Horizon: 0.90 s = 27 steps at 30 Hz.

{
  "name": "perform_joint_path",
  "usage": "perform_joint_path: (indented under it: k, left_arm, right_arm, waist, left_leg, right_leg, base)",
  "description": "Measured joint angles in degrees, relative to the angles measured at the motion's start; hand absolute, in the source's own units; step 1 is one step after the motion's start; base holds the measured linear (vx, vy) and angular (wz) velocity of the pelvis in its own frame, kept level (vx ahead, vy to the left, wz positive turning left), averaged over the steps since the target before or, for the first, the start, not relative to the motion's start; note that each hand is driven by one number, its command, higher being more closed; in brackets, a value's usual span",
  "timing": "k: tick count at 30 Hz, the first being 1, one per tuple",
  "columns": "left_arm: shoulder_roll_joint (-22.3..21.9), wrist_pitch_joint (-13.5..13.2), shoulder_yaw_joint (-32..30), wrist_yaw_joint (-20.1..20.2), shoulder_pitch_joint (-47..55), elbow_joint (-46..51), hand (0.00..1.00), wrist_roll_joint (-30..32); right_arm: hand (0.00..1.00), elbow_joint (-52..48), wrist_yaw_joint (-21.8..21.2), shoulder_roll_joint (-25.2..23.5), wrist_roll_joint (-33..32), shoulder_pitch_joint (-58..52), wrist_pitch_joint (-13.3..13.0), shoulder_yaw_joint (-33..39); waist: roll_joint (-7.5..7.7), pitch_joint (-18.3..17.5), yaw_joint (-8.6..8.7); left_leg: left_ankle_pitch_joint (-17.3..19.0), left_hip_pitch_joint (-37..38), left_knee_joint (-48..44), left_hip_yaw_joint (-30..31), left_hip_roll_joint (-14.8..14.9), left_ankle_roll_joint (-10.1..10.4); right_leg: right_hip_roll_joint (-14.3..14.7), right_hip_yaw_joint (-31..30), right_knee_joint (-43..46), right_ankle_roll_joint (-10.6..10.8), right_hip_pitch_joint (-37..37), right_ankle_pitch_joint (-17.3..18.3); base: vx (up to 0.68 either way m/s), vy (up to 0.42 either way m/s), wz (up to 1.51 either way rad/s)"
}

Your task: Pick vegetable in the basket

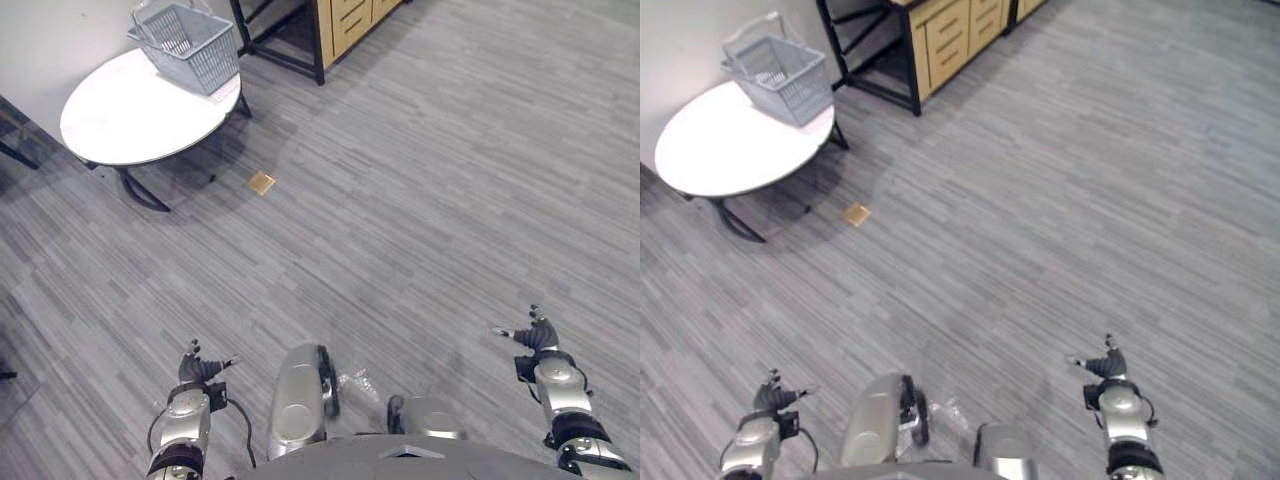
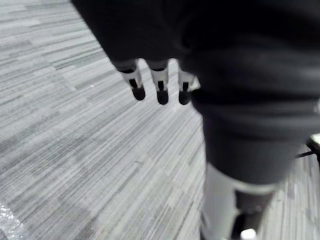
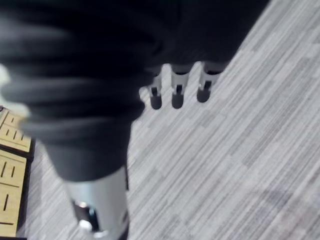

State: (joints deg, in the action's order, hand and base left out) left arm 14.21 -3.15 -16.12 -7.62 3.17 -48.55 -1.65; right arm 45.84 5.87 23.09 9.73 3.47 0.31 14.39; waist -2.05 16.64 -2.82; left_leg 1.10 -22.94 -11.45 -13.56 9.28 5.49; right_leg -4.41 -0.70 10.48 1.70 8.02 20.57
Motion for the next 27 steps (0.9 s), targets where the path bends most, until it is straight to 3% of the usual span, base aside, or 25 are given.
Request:
perform_joint_path:
  k: [1,2,3,4,5,7,8,9,10,11,12,13,15,16,17,18,19,20,21,22,23,24,25,27]
  left_arm:
    - [0.3,0.0,0.1,0.0,0.2,-0.1,0.0,0.0]
    - [0.9,-0.1,-0.1,0.0,0.6,-0.3,0.0,0.0]
    - [0.7,-0.1,-0.6,0.1,0.6,-0.7,0.0,0.2]
    - [0.6,0.0,-0.7,0.1,0.7,-0.8,0.0,0.3]
    - [0.6,0.0,-0.7,0.2,0.7,-1.1,0.0,0.6]
    - [0.6,0.0,-0.7,0.2,0.8,-1.8,0.0,0.6]
    - [1.0,0.1,-0.6,0.2,1.3,-1.7,0.0,0.9]
    - [1.3,0.1,-0.1,0.2,1.4,-1.6,0.0,1.1]
    - [1.4,0.1,0.5,0.2,1.5,-1.3,0.0,1.1]
    - [1.5,0.1,1.5,0.2,1.7,-0.2,0.0,1.1]
    - [1.6,0.1,2.1,0.1,1.6,0.2,0.0,1.1]
    - [2.0,0.0,2.6,0.1,1.0,0.5,0.0,1.1]
    - [2.2,0.0,2.8,0.1,-0.6,0.5,0.0,1.1]
    - [2.1,-0.1,3.3,0.0,-1.9,0.5,0.0,1.1]
    - [2.1,-0.4,4.0,0.0,-3.2,0.5,0.0,1.2]
    - [2.0,-0.4,4.3,0.0,-3.6,0.5,0.0,1.2]
    - [1.9,-0.4,4.6,0.0,-3.6,0.5,0.0,1.9]
    - [0.6,-0.4,5.5,0.0,-3.3,0.3,0.0,3.1]
    - [-0.4,-0.5,6.5,0.0,-2.8,0.3,0.0,3.9]
    - [-1.0,-0.7,7.2,0.1,-2.0,0.5,0.0,4.7]
    - [-2.1,-1.3,7.6,0.1,-0.8,0.6,0.0,5.6]
    - [-3.1,-1.2,7.8,0.3,0.0,0.6,0.0,5.6]
    - [-3.4,-1.2,8.3,0.3,0.5,0.8,0.0,5.5]
    - [-3.6,-1.2,8.3,0.3,1.5,2.4,0.0,5.5]
  right_arm:
    - [0.0,0.8,0.2,0.3,0.0,0.2,-0.1,0.0]
    - [0.0,1.7,0.4,-0.1,0.0,0.2,-0.1,-0.5]
    - [0.0,1.8,0.2,-0.6,0.3,-0.2,-0.3,-0.7]
    - [0.0,1.6,0.2,-0.7,0.6,-0.1,-0.4,-0.7]
    - [0.0,1.3,0.2,-0.7,0.7,0.0,-0.7,-0.7]
    - [0.0,1.1,0.2,-1.1,0.7,0.4,-0.8,-0.9]
    - [0.0,0.4,0.2,-2.1,0.7,0.3,-0.8,-2.0]
    - [0.0,-1.1,0.3,-2.9,1.0,0.4,-0.8,-3.8]
    - [0.0,-2.2,0.2,-3.0,1.6,0.3,-0.8,-5.0]
    - [0.0,-5.3,0.2,-3.0,2.9,-0.4,-1.0,-6.5]
    - [0.0,-6.9,0.2,-3.0,3.1,-0.9,-1.1,-6.6]
    - [0.0,-9.9,0.2,-3.0,3.3,-1.3,-1.3,-6.6]
    - [0.0,-13.6,0.5,-2.8,5.2,-1.7,-1.4,-5.9]
    - [0.0,-14.7,1.0,-2.6,5.4,-1.5,-1.5,-5.4]
    - [0.0,-15.6,1.1,-2.6,6.0,-1.5,-1.4,-5.0]
    - [0.0,-15.9,1.1,-2.6,6.6,-1.5,-1.4,-4.9]
    - [0.0,-17.1,1.2,-2.3,8.0,-1.4,-1.2,-4.9]
    - [0.0,-17.8,1.2,-1.1,9.6,-0.3,-1.1,-5.0]
    - [0.0,-17.9,1.1,0.1,10.3,0.9,-1.0,-5.9]
    - [0.0,-18.1,1.0,0.8,10.8,2.0,-0.7,-6.7]
    - [0.0,-19.1,1.1,2.0,11.8,4.8,-0.7,-8.5]
    - [0.0,-19.2,1.2,3.5,12.1,8.2,-0.8,-11.3]
    - [0.0,-19.2,1.3,4.2,12.6,9.7,-0.8,-12.9]
    - [0.0,-19.2,1.7,4.7,14.2,13.8,-1.3,-16.3]
  waist:
    - [0.22,0.2,-0.29]
    - [1.96,0.2,-1.16]
    - [3.81,-0.3,-1.31]
    - [4.49,-0.7,-1.33]
    - [5.49,-0.9,-1.13]
    - [6.35,-1.0,-0.98]
    - [6.78,-1.0,-0.47]
    - [6.84,-1.1,-0.25]
    - [6.71,-1.0,0.1]
    - [5.91,-1.1,0.76]
    - [5.49,-1.3,1.11]
    - [5.08,-1.3,2.55]
    - [4.37,-1.0,4.52]
    - [4.9,-1.3,5.19]
    - [5.12,-1.4,5.28]
    - [5.32,-1.5,5.26]
    - [5.83,-1.8,5.07]
    - [4.04,-1.8,5.21]
    - [2.39,-2.0,4.91]
    - [1.26,-2.5,4.77]
    - [-0.07,-2.4,4.74]
    - [-1.35,-1.5,4.62]
    - [-1.82,-1.4,3.93]
    - [-1.68,-1.0,0.73]
  left_leg:
    - [-3.6,-0.1,-0.8,-0.6,0.2,-0.4]
    - [-4.4,-0.4,-4.9,-1.2,-1.6,-2.5]
    - [-1.2,-1.4,-8.8,-1.5,-3.4,-6.2]
    - [0.5,-1.7,-10.8,-1.8,-4.2,-6.6]
    - [3.7,-1.1,-14.5,-2.5,-5.1,-8.5]
    - [8.4,3.6,-15.4,-2.6,-6.6,-9.3]
    - [10.3,8.5,-13.3,-1.7,-7.8,-9.5]
    - [11.5,13.8,-10.3,-0.7,-8.6,-9.8]
    - [11.9,16.4,-8.4,0.0,-8.9,-10.0]
    - [12.0,21.4,-4.1,1.7,-9.3,-9.8]
    - [12.0,23.1,-2.5,2.5,-9.4,-9.7]
    - [11.9,26.4,-0.1,4.8,-9.4,-9.3]
    - [12.6,29.6,1.8,8.7,-9.1,-8.5]
    - [13.4,30.9,2.4,10.8,-8.6,-7.5]
    - [14.6,32.2,2.5,13.0,-7.8,-5.5]
    - [15.4,33.0,2.5,13.9,-7.4,-4.7]
    - [18.3,34.9,1.9,16.0,-6.7,-3.4]
    - [20.7,36.0,-1.2,18.0,-4.8,-2.4]
    - [20.7,35.0,-5.7,18.5,-3.2,-2.3]
    - [20.2,33.0,-10.4,19.0,-2.2,-2.2]
    - [17.2,28.5,-22.0,18.8,-0.8,-1.3]
    - [9.7,24.0,-34.6,18.3,1.0,-0.6]
    - [8.9,21.9,-40.3,17.4,2.4,-0.2]
    - [10.3,15.4,-52.2,8.9,6.0,-2.5]
  right_leg:
    - [-0.8,-0.2,-0.5,0.8,1.0,0.9]
    - [-3.3,-0.3,0.3,0.4,2.3,1.6]
    - [-5.6,-0.6,3.1,2.4,1.9,0.5]
    - [-6.5,-0.7,5.4,3.5,1.4,-0.2]
    - [-7.7,-1.8,11.8,6.0,0.0,-2.2]
    - [-8.0,-4.8,27.2,11.9,-4.3,-10.7]
    - [-7.4,-6.0,37.8,13.4,-7.6,-19.0]
    - [-6.2,-5.8,47.8,12.9,-11.8,-17.9]
    - [-5.6,-4.9,51.0,11.6,-13.8,-16.4]
    - [-5.0,-1.6,53.4,7.0,-18.3,-13.8]
    - [-4.6,-0.4,53.1,5.9,-20.4,-12.2]
    - [-4.2,1.6,49.6,5.1,-24.3,-9.4]
    - [-3.8,2.2,35.6,4.5,-28.2,-8.1]
    - [-3.7,1.8,22.0,4.0,-28.8,-9.8]
    - [-3.5,0.1,5.7,3.2,-28.5,-14.5]
    - [-3.4,-0.8,1.0,3.6,-28.5,-16.4]
    - [-3.7,-3.3,-2.4,5.5,-28.5,-19.4]
    - [-2.2,-3.0,4.1,6.4,-28.8,-24.3]
    - [-0.9,-1.9,8.6,4.3,-29.0,-21.5]
    - [-0.6,-0.5,10.6,3.7,-28.9,-19.2]
    - [0.3,1.2,13.4,2.2,-27.5,-15.9]
    - [1.1,2.7,14.2,0.4,-23.9,-13.7]
    - [1.4,3.3,13.8,-0.6,-21.8,-13.0]
    - [1.4,5.1,8.2,-2.2,-12.3,-11.6]
  base:
    - [0.52,0.351,-0.29]
    - [0.58,0.318,-0.2]
    - [0.62,0.291,-0.08]
    - [0.66,0.282,0.06]
    - [0.79,0.342,0.21]
    - [0.7,0.289,0.17]
    - [0.56,0.18,0.26]
    - [0.56,0.18,0.28]
    - [0.53,0.102,0.38]
    - [0.43,0.056,0.39]
    - [0.66,0.039,0.78]
    - [0.59,-0.054,1.05]
    - [0.6,-0.131,1.18]
    - [0.6,-0.245,1.27]
    - [0.61,-0.286,1.24]
    - [0.65,-0.361,1.21]
    - [0.66,-0.411,1.07]
    - [0.78,-0.492,1.02]
    - [0.63,-0.409,0.71]
    - [0.61,-0.388,0.53]
    - [0.59,-0.355,0.56]
    - [0.57,-0.319,0.45]
    - [0.53,-0.234,0.17]
    - [0.49,-0.174,0.17]
